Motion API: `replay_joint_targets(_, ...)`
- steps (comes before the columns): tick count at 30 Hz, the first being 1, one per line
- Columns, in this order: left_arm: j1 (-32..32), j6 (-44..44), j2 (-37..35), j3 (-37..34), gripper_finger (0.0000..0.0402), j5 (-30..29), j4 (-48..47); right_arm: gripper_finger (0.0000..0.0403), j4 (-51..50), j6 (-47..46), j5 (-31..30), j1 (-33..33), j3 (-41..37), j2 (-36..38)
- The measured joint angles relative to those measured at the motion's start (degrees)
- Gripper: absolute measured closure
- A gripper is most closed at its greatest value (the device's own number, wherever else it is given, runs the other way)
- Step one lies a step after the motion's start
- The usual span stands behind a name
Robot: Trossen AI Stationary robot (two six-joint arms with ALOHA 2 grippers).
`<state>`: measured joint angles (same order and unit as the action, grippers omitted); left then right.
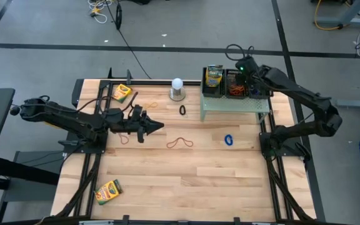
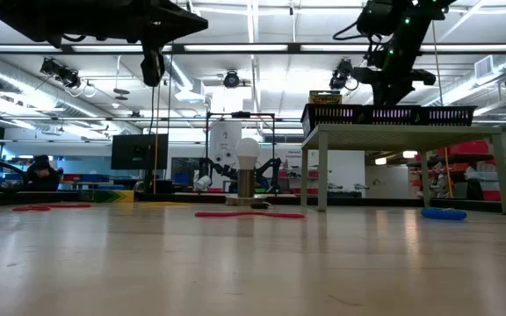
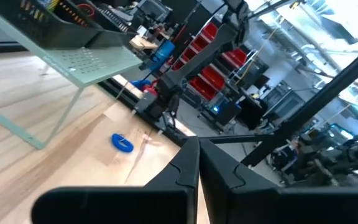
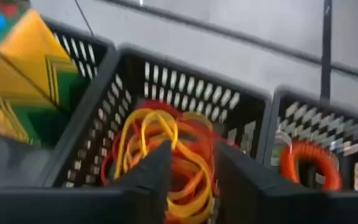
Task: Pick & Place Office Desk Supplies
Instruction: Put the bottom yellow rubber band into the middle basket on the shelf, then put the bottom crayon box into the left basket on the shelf
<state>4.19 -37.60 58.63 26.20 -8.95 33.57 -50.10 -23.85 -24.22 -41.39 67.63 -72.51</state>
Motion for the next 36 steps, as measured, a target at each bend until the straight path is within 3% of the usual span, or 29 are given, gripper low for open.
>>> replay_joint_targets(8,0.0,2.1,0.0,1.5,0.0394,0.5,-8.6,0.0137,-8.4,-2.9,3.1,-0.3,5.7,0.1)
replay_joint_targets(13,0.0,5.4,0.0,5.9,0.0393,2.0,-20.2,0.0101,-9.4,3.3,8.4,1.1,11.8,1.5)
replay_joint_targets(16,0.3,8.4,0.0,8.4,0.0394,1.6,-26.4,0.0122,-11.3,4.5,9.7,4.6,14.1,3.6)
replay_joint_targets(20,0.7,9.6,0.0,8.3,0.0394,-1.2,-30.9,0.0194,-11.1,2.9,9.1,13.0,12.4,8.1)
replay_joint_targets(29,0.2,6.9,0.0,5.5,0.0394,-1.8,-30.9,0.0388,-0.5,-8.8,-2.5,40.7,-3.8,15.0)
replay_joint_targets(36,-5.0,3.3,0.0,7.1,0.0394,-3.9,-35.7,0.039,16.0,-11.9,-13.3,58.2,-13.2,11.5)
